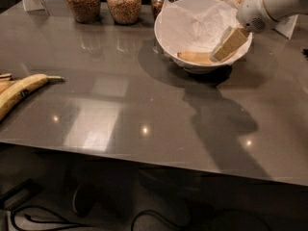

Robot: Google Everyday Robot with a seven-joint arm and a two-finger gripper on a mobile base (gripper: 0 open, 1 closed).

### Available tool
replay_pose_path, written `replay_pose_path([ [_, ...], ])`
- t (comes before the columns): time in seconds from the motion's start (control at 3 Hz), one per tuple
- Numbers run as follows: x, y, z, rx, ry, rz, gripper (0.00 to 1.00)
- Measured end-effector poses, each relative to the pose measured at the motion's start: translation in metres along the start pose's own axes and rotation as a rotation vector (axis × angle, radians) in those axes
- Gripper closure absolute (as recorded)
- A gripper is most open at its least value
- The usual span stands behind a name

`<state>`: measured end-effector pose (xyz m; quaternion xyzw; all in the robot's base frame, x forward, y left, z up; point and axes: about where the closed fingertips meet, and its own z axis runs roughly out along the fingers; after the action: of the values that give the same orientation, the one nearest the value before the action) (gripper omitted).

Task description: Pick banana from white bowl

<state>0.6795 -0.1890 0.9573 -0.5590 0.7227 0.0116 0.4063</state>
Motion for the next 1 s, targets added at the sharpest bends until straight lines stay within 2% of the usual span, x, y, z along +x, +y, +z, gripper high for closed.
replay_pose_path([
  [0.67,-0.005,-0.022,0.033,0.021,-0.017,-0.125,0.00],
  [1.0,-0.008,-0.039,0.052,0.029,-0.026,-0.169,0.12],
])
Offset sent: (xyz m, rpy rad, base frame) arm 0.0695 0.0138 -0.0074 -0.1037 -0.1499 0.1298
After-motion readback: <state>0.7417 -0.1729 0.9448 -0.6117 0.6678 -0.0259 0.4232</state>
